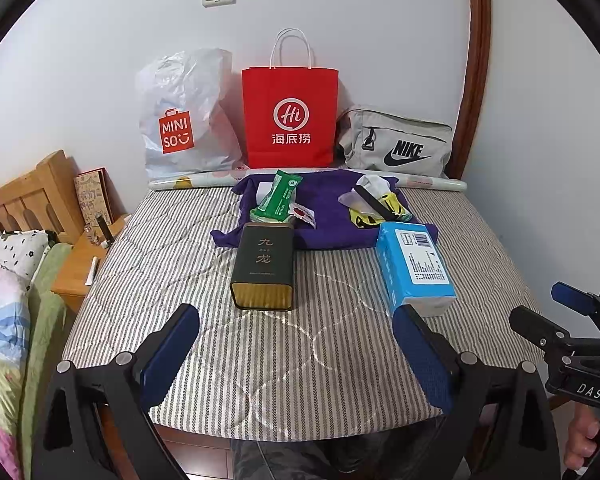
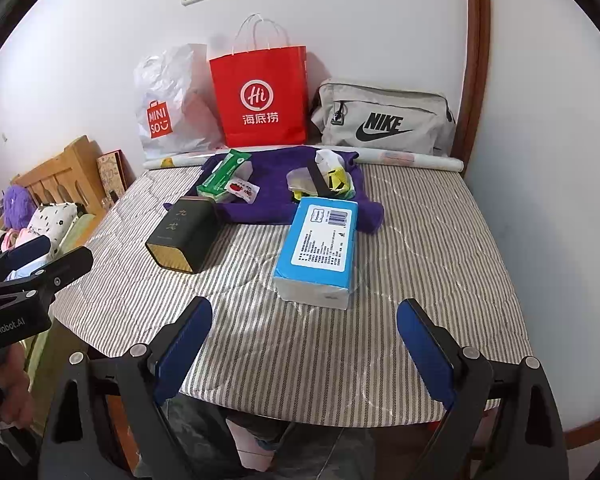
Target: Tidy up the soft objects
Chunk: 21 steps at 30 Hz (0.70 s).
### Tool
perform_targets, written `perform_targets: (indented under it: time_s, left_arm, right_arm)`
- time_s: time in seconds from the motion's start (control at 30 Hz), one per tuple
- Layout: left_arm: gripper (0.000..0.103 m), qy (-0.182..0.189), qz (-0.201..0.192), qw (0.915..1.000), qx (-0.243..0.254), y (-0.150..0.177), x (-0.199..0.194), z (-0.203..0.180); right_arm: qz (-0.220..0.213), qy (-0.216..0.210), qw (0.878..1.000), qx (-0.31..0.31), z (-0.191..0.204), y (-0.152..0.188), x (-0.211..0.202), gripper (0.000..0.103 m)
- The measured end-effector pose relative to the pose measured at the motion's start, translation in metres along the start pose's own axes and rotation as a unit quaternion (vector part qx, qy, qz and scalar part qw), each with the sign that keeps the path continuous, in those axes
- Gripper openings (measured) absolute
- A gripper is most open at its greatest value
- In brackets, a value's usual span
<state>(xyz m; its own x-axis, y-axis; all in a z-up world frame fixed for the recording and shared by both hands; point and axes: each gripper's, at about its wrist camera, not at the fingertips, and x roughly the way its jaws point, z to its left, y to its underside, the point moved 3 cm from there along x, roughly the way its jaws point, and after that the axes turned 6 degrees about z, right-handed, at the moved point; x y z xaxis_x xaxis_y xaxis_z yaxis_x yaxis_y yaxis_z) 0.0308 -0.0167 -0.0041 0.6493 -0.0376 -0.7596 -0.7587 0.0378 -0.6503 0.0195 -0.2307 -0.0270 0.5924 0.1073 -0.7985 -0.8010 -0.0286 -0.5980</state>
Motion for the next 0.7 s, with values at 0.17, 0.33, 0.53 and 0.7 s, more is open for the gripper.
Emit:
perform_targets:
  time_s: [0.17, 0.33, 0.53, 0.7]
  left_arm:
    - [0.098, 0.0, -0.001, 1.0, 0.0, -0.0004, -0.0003, 0.0]
    - [0.098, -0.001, -0.001, 1.0, 0.0, -0.0004, -0.0011, -0.0004]
    - [0.098, -0.001, -0.002, 1.0, -0.001, -0.0002, -0.0018, -0.0007]
    - [0.098, -0.001, -0.002, 1.0, -0.001, -0.0003, -0.0018, -0.0005]
  right_arm:
    - [0.0, 0.0, 1.0, 0.0, 0.0003, -0.0001, -0.0007, 0.093]
    - [-0.001, 0.0, 1.0, -0.001, 0.0002, 0.0002, -0.0009, 0.093]
    - [-0.001, -0.003, 1.0, -0.001, -0.0003, 0.0, -0.0013, 0.093]
    - [-0.001, -0.004, 1.0, -0.002, -0.0003, 0.0, -0.0015, 0.093]
